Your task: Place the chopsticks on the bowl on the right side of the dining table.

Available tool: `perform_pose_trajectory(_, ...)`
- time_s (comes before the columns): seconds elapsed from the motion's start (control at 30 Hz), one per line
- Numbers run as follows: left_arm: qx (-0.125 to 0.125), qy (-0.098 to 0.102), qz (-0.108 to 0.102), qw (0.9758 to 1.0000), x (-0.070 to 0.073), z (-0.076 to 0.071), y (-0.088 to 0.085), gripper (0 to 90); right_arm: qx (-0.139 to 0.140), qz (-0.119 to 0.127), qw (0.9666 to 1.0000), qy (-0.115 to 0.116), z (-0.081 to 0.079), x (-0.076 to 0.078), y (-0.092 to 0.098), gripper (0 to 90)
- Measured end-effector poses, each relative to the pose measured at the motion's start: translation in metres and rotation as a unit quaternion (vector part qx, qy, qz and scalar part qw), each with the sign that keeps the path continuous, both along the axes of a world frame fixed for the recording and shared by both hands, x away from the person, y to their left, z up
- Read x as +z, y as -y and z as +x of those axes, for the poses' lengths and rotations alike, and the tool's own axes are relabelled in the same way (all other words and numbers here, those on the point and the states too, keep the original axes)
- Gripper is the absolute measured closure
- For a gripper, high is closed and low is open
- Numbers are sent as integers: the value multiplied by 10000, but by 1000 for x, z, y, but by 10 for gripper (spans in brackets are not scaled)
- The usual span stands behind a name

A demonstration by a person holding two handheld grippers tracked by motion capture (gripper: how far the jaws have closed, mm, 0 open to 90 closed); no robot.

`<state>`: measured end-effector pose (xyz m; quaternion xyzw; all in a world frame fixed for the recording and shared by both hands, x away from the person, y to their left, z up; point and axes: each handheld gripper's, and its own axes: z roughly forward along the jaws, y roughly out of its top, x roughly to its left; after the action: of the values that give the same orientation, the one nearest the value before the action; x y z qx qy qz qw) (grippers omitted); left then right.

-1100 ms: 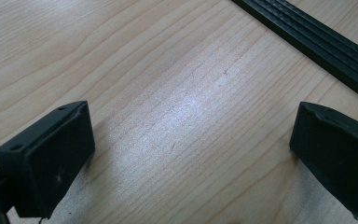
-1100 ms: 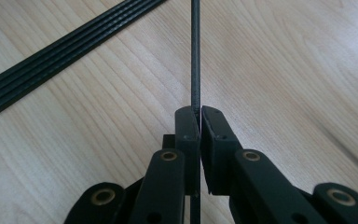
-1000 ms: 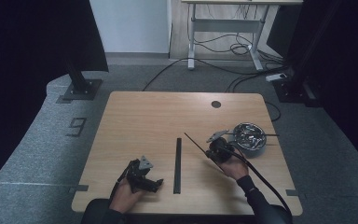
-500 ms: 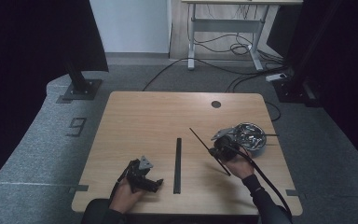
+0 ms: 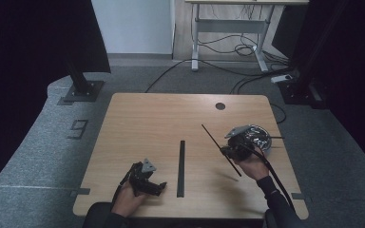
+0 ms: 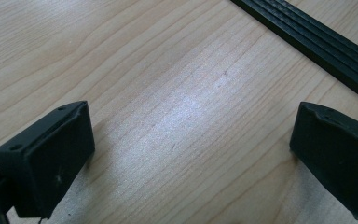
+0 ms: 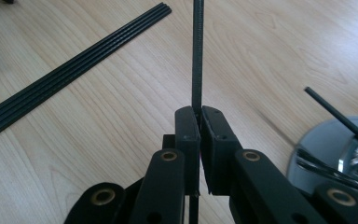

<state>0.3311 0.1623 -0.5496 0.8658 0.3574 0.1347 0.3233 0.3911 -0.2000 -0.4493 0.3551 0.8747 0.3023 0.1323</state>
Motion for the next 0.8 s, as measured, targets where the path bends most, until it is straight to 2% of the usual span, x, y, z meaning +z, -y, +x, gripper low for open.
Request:
perform_pose_trajectory(0.53, 1, -6, -6, 10000, 0, 0, 0, 0, -220, -77, 9997, 109, -2, 24, 25, 860)
perform_pose_trajectory(0.8, 3, -5, -6, 10000, 0, 0, 0, 0, -425, -148, 9988, 186, 6, 32, 41, 860)
